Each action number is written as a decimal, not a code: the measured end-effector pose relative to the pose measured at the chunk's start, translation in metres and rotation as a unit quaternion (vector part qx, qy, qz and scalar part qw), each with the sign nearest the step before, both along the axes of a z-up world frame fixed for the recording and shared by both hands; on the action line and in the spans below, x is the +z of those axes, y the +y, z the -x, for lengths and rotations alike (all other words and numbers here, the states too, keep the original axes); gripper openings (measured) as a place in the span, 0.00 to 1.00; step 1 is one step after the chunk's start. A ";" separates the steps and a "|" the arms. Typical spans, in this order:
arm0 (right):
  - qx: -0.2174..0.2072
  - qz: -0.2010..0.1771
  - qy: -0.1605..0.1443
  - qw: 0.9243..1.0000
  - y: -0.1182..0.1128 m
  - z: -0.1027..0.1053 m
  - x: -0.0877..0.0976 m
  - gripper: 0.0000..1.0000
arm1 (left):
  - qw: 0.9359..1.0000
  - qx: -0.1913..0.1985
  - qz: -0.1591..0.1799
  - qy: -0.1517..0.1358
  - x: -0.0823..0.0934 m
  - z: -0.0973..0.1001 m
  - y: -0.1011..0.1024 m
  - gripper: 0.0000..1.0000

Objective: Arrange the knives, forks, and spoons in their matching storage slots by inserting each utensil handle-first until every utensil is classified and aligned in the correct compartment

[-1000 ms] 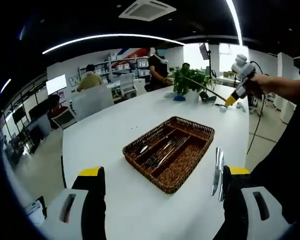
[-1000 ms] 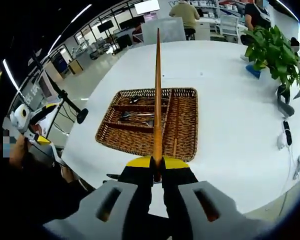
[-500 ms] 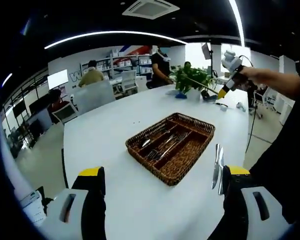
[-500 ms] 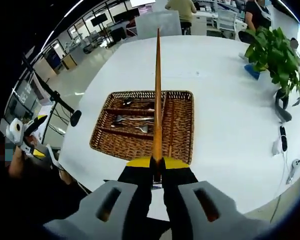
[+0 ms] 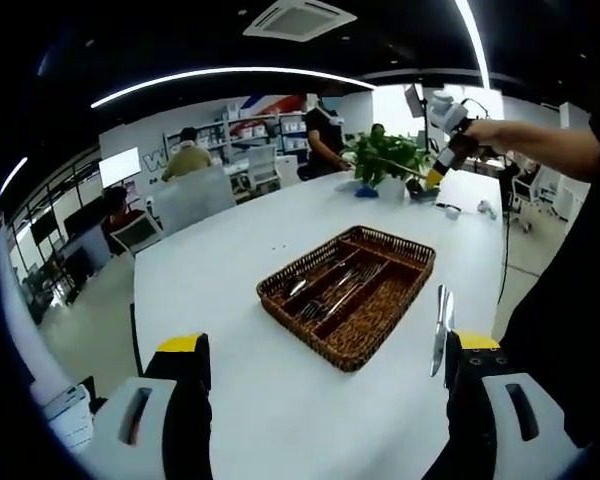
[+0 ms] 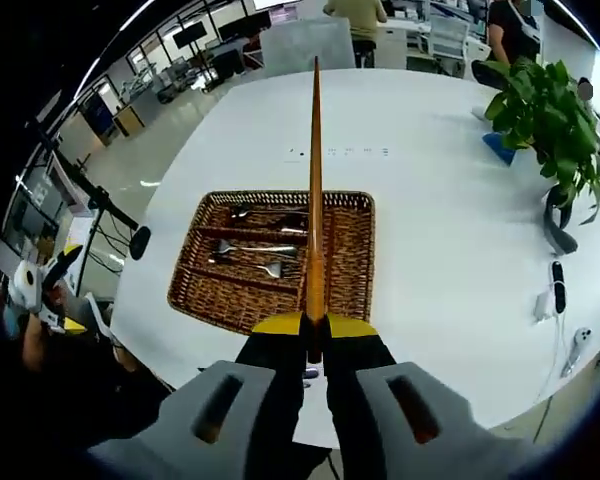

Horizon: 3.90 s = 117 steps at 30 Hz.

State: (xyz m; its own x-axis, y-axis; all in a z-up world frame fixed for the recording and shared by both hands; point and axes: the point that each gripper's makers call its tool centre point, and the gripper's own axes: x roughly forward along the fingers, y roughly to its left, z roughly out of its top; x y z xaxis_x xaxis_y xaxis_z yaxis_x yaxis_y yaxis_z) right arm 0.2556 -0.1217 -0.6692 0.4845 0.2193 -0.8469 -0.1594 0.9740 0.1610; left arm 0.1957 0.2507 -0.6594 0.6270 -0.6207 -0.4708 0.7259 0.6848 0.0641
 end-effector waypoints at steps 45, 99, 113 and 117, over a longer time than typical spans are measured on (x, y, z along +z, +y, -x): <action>-0.020 0.007 0.050 0.999 -0.015 0.008 -0.079 0.04 | 1.000 0.001 0.010 0.006 -0.004 -0.003 -0.018 0.99; -0.027 0.055 0.137 0.989 -0.004 0.013 -0.168 0.04 | 0.999 0.026 0.016 -0.040 0.013 -0.009 0.001 0.94; -0.028 0.055 0.150 0.987 0.001 0.018 -0.176 0.05 | 0.999 0.026 0.010 -0.040 0.013 -0.010 0.006 0.93; -0.028 0.045 0.145 0.988 0.004 0.015 -0.178 0.05 | 0.999 0.022 0.006 -0.039 0.012 -0.009 0.006 0.91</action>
State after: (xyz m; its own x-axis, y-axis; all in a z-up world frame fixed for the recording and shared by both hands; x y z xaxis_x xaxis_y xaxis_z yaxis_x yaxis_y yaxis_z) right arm 0.2406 -0.1172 -0.8477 0.2274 0.1167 -0.9668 -0.0644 0.9924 0.1047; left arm 0.2045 0.2565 -0.6479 0.6885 -0.5966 -0.4124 0.6879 0.7173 0.1108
